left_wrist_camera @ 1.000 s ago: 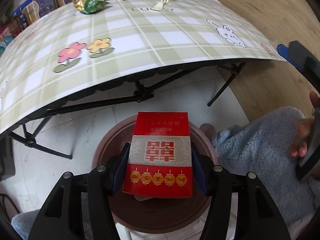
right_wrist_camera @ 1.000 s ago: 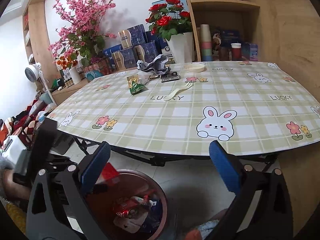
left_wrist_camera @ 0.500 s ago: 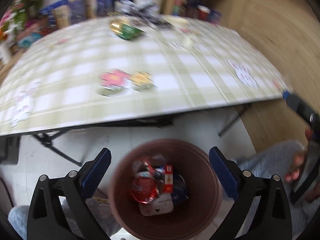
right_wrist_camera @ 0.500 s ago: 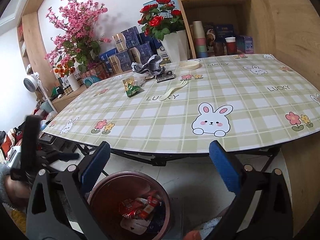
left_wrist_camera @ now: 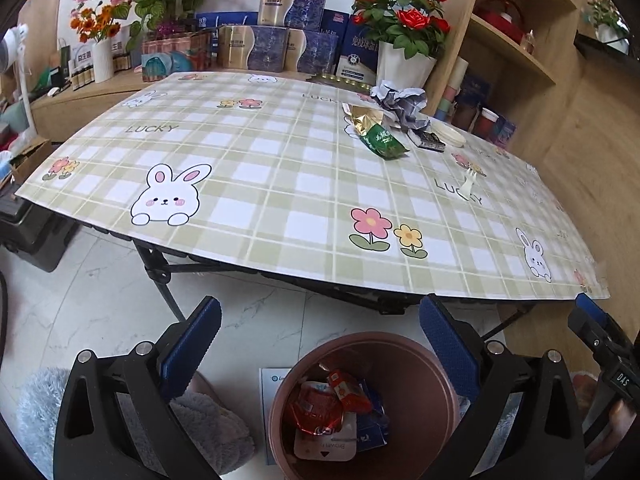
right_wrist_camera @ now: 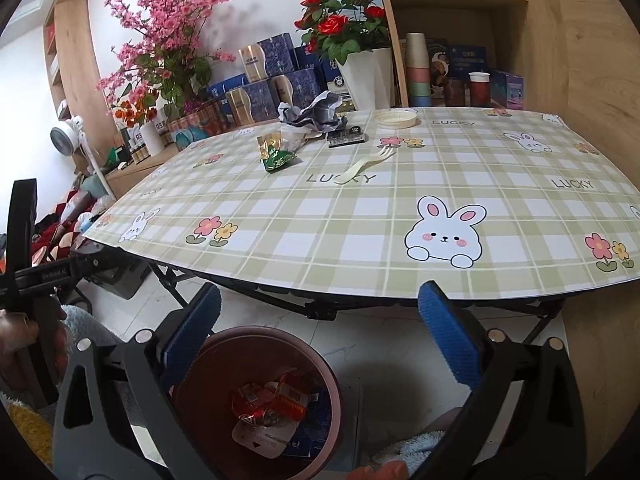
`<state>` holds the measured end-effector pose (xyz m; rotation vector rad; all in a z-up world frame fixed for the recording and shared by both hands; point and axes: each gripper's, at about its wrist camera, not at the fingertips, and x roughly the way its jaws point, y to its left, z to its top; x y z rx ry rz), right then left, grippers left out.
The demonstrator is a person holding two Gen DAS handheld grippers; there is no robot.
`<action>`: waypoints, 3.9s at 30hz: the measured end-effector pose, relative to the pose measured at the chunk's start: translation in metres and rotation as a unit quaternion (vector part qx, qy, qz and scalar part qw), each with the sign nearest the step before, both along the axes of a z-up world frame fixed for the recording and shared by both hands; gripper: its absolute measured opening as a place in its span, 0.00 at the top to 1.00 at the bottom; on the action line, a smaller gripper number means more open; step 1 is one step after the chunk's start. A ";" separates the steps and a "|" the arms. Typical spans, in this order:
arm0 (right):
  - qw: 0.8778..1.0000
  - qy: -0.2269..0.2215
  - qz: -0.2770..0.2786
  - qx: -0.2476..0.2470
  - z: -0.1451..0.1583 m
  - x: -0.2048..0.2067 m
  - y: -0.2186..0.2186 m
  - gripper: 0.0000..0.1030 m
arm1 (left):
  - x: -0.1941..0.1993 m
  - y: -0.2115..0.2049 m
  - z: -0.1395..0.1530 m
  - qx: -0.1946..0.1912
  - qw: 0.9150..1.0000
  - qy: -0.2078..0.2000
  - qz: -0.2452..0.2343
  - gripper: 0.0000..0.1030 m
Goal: Collect trash
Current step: 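Move the left tool to the table and grasp the gold-green snack packet, then grasp the crumpled grey plastic bag with the right tool while the left tool holds the packet, then carry the grey bag into the brown bin and open the right tool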
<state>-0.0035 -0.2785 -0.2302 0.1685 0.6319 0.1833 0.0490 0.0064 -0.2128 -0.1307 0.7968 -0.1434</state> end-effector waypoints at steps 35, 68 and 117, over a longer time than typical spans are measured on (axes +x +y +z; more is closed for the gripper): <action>0.992 0.057 -0.110 -0.023 0.011 0.127 -0.068 0.06 | 0.278 -0.080 -0.003 -0.065 0.996 0.065 -0.008 0.22; 0.976 0.106 -0.088 0.167 0.030 0.442 0.001 0.06 | 0.239 0.065 0.015 -0.059 0.998 0.011 -0.016 0.97; 0.988 0.054 0.112 0.086 0.073 0.081 0.035 0.56 | 0.015 -0.010 0.061 -0.077 0.990 -0.004 -0.117 0.97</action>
